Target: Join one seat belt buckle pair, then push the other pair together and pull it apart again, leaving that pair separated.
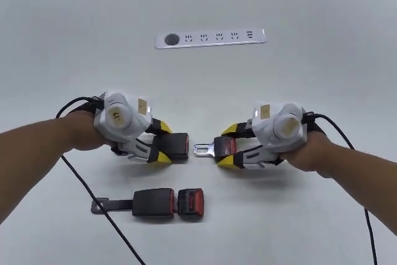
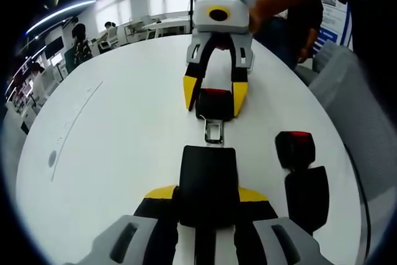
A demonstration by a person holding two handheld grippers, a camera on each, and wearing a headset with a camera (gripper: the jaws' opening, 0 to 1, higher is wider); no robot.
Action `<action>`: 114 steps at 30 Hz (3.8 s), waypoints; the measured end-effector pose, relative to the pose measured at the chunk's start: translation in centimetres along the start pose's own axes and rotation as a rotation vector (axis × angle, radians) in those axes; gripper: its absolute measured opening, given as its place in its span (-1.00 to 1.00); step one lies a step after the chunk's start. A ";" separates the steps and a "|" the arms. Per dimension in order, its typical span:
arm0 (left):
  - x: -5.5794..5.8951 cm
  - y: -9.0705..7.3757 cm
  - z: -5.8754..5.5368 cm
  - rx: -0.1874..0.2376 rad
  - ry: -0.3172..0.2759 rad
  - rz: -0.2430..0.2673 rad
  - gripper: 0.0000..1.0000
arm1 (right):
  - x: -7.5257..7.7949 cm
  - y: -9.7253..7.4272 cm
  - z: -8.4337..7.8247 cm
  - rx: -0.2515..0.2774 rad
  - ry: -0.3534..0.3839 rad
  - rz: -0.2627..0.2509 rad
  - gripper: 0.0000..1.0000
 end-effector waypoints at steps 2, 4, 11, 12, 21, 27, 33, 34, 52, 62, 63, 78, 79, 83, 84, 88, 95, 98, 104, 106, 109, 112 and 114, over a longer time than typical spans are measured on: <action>0.0 0.0 0.0 0.001 -0.004 0.001 -0.30 | 0.0 -0.5 -0.4 -0.003 0.002 -0.001 -0.26; 0.0 0.0 0.0 0.002 -0.006 0.001 -0.30 | 0.0 -0.9 -0.8 -0.003 0.004 -0.004 -0.26; 0.1 0.0 -0.1 0.004 -0.011 0.002 -0.29 | 0.1 -2.6 -2.0 -0.010 0.015 -0.013 -0.26; 0.1 0.0 -0.1 0.004 -0.011 0.002 -0.29 | 0.1 -2.8 -2.1 -0.009 0.016 -0.014 -0.26; 0.1 0.0 -0.1 0.001 -0.010 0.002 -0.29 | 0.4 -4.2 -3.6 -0.016 0.026 -0.035 -0.26; 0.1 0.0 -0.1 0.001 -0.012 0.002 -0.29 | 0.1 -5.0 -4.1 -0.017 0.035 -0.044 -0.25; 0.0 -0.1 -0.1 0.003 -0.012 0.001 -0.29 | -0.1 -5.7 -4.6 -0.022 0.038 -0.050 -0.25; 0.0 -0.1 -0.1 0.003 -0.013 0.001 -0.29 | -0.1 -5.8 -4.7 -0.023 0.040 -0.052 -0.25; 0.3 0.1 0.2 -0.010 -0.024 0.015 -0.28 | -0.3 -6.8 -5.3 -0.048 0.041 -0.074 -0.24; 0.2 -0.2 0.0 -0.024 -0.128 0.023 -0.06 | -0.4 -6.6 -5.1 -0.045 0.094 -0.114 -0.08; 0.4 -0.3 0.0 -0.015 -0.162 0.025 0.01 | -0.5 -6.6 -5.0 -0.029 0.109 -0.127 -0.02; 0.9 -4.0 -0.2 0.143 -0.394 0.326 0.47 | -1.8 -6.6 -3.2 0.079 0.227 -0.336 0.53; 1.0 -4.2 -0.3 0.145 -0.403 0.346 0.52 | -1.9 -6.6 -3.0 0.094 0.236 -0.351 0.55; 1.7 -5.5 -0.6 0.194 -0.458 0.428 0.59 | -2.3 -7.0 -2.3 0.130 0.280 -0.409 0.62; 2.1 -5.9 -0.5 0.212 -0.478 0.444 0.59 | -2.4 -7.0 -2.1 0.138 0.286 -0.419 0.63; 3.0 -7.0 -0.7 0.257 -0.532 0.506 0.64 | -3.2 -7.4 -1.1 0.160 0.297 -0.464 0.68; 5.7 -8.5 -1.2 0.315 -0.612 0.584 0.66 | -4.5 -8.0 0.4 0.228 0.368 -0.538 0.71; 7.0 -9.1 -1.5 0.320 -0.627 0.599 0.67 | -5.3 -8.1 0.8 0.247 0.382 -0.556 0.73; 9.8 -10.5 -1.8 0.364 -0.641 0.634 0.72 | -7.5 -8.4 1.7 0.277 0.368 -0.558 0.77; 10.8 -11.1 -1.9 0.376 -0.640 0.642 0.72 | -8.1 -8.6 1.8 0.278 0.363 -0.558 0.79; 12.0 -11.6 -2.2 0.399 -0.637 0.640 0.78 | -8.9 -8.8 2.1 0.286 0.348 -0.559 0.81; 13.3 -12.2 -2.5 0.409 -0.640 0.637 0.84 | -9.9 -9.1 2.3 0.287 0.333 -0.561 0.82; 14.0 -12.7 -2.6 0.430 -0.643 0.644 0.84 | -10.4 -9.3 2.5 0.290 0.323 -0.562 0.83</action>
Point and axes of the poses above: the centre of the closed fingertips' face, and the gripper's own axes: y roughly forward along the fingers, x roughly to its right, z roughly out of its top, the point moved 9 cm from there along -y, roughly backward along the fingers, and after that the axes turned 2 degrees about -y, right-handed, at the moved point
